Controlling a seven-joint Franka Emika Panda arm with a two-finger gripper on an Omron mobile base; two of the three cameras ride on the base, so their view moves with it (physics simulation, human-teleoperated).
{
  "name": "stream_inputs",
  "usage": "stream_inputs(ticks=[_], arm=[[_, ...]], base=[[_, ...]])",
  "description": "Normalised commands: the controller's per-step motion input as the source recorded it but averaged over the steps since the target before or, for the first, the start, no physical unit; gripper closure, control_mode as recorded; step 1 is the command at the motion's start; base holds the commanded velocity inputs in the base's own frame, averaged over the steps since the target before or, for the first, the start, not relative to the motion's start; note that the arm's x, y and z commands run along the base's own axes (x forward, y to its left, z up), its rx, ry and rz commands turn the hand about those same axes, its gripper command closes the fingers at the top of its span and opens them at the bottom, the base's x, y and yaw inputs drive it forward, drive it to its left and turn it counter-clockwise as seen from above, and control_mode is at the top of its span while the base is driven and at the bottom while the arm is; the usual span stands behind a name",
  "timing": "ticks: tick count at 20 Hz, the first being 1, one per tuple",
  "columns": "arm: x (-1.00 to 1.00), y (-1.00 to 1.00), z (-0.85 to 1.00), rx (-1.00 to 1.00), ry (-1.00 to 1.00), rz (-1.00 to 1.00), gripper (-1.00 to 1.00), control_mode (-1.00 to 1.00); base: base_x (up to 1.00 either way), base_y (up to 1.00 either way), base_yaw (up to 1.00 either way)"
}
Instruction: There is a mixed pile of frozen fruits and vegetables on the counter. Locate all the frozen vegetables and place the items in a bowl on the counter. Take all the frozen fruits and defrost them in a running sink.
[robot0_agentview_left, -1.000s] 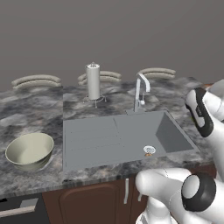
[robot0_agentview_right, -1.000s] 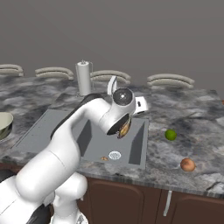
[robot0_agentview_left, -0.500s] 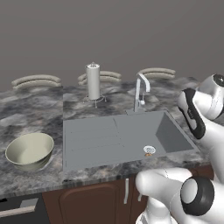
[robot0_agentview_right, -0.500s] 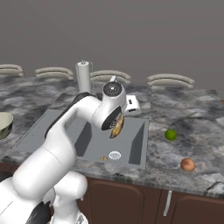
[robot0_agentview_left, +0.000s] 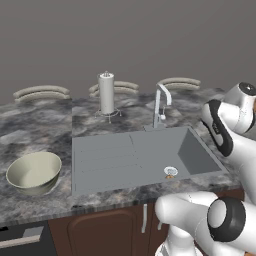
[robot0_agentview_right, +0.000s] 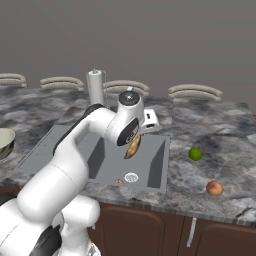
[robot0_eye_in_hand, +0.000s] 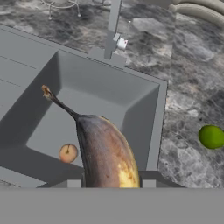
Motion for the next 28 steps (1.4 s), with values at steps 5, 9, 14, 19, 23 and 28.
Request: stream_inputs(ticks=[5,9,14,19,23,28], arm=[[0.00,0.19,-0.24,0.00,0.05,0.00,1.00,-1.00],[0.00,0.18,-0.20,0.00,0.03,0.00,1.00,-1.00],[0.00,0.11,-0.15,0.00,0.00,0.00,1.00,-1.00],[0.00,0.04,-0.13,0.00,0.00,0.00,1.00,-1.00],[0.00,0.07,-0.17,0.00,0.01,-0.01,1.00,-1.00],[0.00,0.11,-0.18,0.00,0.02,-0.01,1.00,-1.00]], base=[[0.00,0.00,0.00],[0.00,0.00,0.00],[0.00,0.00,0.00],[0.00,0.00,0.00],[0.00,0.00,0.00],[0.00,0.00,0.00]])
